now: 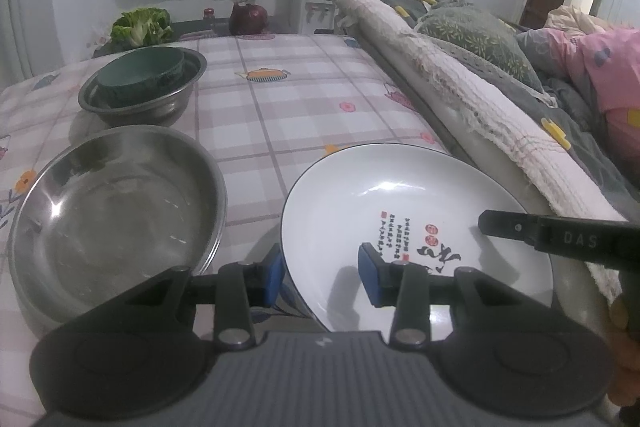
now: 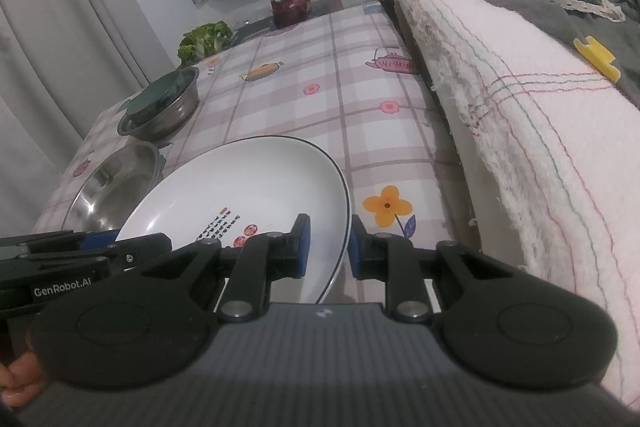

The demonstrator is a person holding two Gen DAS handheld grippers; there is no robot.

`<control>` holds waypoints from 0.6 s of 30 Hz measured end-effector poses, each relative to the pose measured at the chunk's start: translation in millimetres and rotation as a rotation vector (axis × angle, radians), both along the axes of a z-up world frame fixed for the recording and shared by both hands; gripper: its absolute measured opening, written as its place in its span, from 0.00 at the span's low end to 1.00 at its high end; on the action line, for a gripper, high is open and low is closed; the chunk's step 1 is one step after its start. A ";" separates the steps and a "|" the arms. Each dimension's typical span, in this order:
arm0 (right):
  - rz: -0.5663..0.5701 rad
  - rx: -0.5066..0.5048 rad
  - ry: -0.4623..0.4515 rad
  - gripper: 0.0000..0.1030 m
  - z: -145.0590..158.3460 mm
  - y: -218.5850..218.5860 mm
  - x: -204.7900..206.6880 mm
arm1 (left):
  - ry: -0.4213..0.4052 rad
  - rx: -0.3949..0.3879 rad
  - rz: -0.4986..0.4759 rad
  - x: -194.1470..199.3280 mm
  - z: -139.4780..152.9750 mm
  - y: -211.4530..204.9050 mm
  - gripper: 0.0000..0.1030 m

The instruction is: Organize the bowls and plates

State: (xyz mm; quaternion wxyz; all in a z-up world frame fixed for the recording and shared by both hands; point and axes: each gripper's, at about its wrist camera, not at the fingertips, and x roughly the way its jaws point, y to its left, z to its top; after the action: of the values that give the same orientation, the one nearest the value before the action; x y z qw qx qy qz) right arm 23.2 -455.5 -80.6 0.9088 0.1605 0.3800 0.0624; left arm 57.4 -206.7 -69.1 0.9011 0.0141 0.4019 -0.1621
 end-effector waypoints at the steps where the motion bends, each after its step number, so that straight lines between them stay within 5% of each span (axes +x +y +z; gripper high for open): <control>1: 0.001 -0.001 -0.001 0.19 1.0 0.2 0.6 | -0.001 -0.001 0.001 -0.7 0.4 0.3 0.39; 18: 0.007 -0.011 -0.029 0.19 16.8 7.0 3.7 | -0.029 -0.015 0.017 -1.9 12.9 8.0 0.39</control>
State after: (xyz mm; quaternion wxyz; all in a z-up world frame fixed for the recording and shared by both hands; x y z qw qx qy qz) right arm 27.0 -448.5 -63.8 0.9148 0.1533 0.3678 0.0657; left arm 55.6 -198.7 -56.2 0.9082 0.0066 0.3877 -0.1574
